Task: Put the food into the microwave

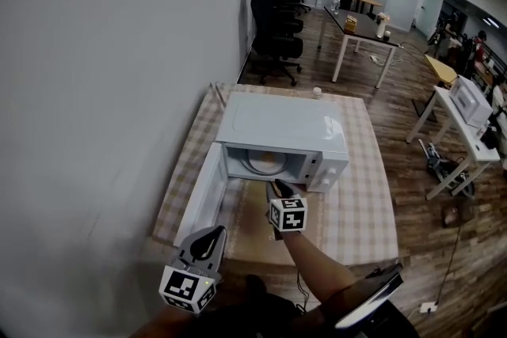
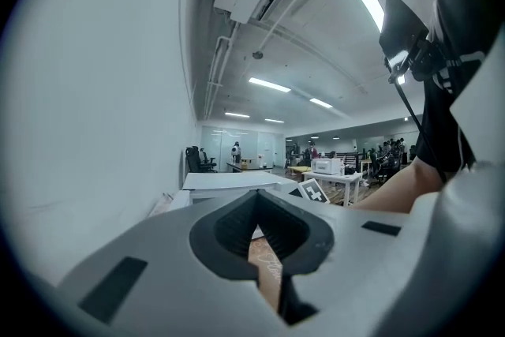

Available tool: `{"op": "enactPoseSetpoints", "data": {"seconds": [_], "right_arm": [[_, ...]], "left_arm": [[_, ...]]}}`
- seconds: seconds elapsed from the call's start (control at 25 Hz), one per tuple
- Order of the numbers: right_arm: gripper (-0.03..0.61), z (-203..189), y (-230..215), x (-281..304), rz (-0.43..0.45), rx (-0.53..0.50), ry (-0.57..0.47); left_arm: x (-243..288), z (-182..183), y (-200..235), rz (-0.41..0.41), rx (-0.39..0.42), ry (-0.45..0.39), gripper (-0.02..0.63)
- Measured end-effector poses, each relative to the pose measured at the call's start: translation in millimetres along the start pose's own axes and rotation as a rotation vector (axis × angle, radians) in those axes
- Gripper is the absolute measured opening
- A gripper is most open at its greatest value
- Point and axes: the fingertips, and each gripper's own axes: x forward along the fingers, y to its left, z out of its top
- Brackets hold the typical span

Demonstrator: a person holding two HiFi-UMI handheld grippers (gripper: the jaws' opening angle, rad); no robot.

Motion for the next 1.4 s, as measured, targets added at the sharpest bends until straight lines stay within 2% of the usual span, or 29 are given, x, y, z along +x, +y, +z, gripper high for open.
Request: {"op": "enactPoseSetpoints", "data": {"seconds": [0.08, 0.2, 0.4, 0.48, 0.6, 1.04, 1.4], "right_arm": [[0.061, 3, 14, -15, 0.024, 0.002, -0.003], [0.035, 6, 25, -34, 0.054, -0.004, -0.021], [0.034, 21, 41, -82, 0.059, 0.030, -0.068], [0.034, 31, 49, -97, 0.080, 0.013, -0.077], [0.031, 40, 56, -122, 0.075, -0.028, -0.087], [0.012, 52, 84, -217, 0.047, -0.007, -0.184], [0.009, 62, 74, -267, 0.042, -0.020, -0.257]], "left_arm": [[-13, 2, 0, 0.018, 0.006, -0.006, 0.008], [-22, 2, 2, 0.031, 0.002, -0.032, 0.008], [-50, 16, -3, 0.026, -0.009, -0.080, 0.008], [-57, 21, -7, 0.026, -0.016, -0.093, 0.008], [-65, 20, -19, 0.000, -0.009, -0.089, 0.008], [-92, 15, -47, -0.083, -0.017, -0.099, 0.008], [-81, 19, -45, -0.055, 0.002, -0.103, 0.008]]}}
